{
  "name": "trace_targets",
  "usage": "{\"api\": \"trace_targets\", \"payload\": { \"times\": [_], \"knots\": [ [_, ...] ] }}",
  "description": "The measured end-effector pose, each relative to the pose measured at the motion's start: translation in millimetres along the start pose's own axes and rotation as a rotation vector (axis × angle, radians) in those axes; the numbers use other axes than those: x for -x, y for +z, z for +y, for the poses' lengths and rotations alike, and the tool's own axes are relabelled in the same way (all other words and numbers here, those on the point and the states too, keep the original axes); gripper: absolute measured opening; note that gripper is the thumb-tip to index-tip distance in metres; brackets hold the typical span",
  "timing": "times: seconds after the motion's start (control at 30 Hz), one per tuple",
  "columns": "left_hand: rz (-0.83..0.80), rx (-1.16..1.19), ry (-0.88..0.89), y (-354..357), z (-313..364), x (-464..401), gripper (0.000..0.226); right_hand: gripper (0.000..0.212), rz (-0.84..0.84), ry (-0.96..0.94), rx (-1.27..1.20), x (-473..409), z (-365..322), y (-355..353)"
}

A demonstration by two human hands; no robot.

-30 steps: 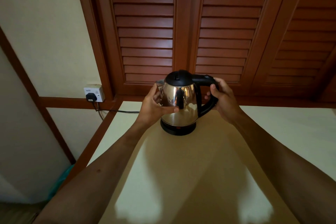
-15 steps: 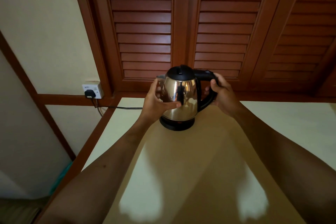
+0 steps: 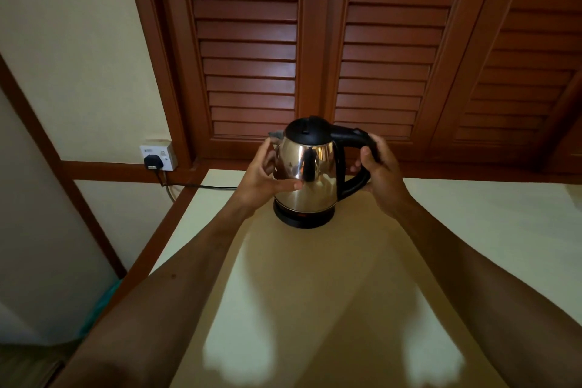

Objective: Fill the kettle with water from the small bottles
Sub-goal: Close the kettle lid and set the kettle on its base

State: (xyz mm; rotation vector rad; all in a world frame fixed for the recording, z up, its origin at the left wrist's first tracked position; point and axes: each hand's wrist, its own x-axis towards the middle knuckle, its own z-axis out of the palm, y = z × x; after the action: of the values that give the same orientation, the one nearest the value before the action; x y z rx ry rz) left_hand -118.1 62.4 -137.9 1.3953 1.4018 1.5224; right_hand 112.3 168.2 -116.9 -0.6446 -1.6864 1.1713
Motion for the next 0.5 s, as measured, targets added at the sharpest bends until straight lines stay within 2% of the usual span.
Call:
{"api": "trace_targets", "payload": {
  "times": [0.13, 0.3, 0.5],
  "knots": [
    [-0.01, -0.013, 0.003, -0.6, -0.5, -0.9, 0.099, 0.029, 0.027, 0.016, -0.04, 0.5, 6.9, 3.6],
    [0.018, -0.024, -0.03, -0.6, 0.0, -1.2, 0.116, 0.031, -0.018, 0.063, -0.062, -3.4, 4.3, 0.0],
    [0.017, -0.073, 0.048, 1.9, 0.8, 2.5, 0.097, 0.031, -0.041, 0.116, -0.047, -6.0, 3.7, -2.2]
  ]
}}
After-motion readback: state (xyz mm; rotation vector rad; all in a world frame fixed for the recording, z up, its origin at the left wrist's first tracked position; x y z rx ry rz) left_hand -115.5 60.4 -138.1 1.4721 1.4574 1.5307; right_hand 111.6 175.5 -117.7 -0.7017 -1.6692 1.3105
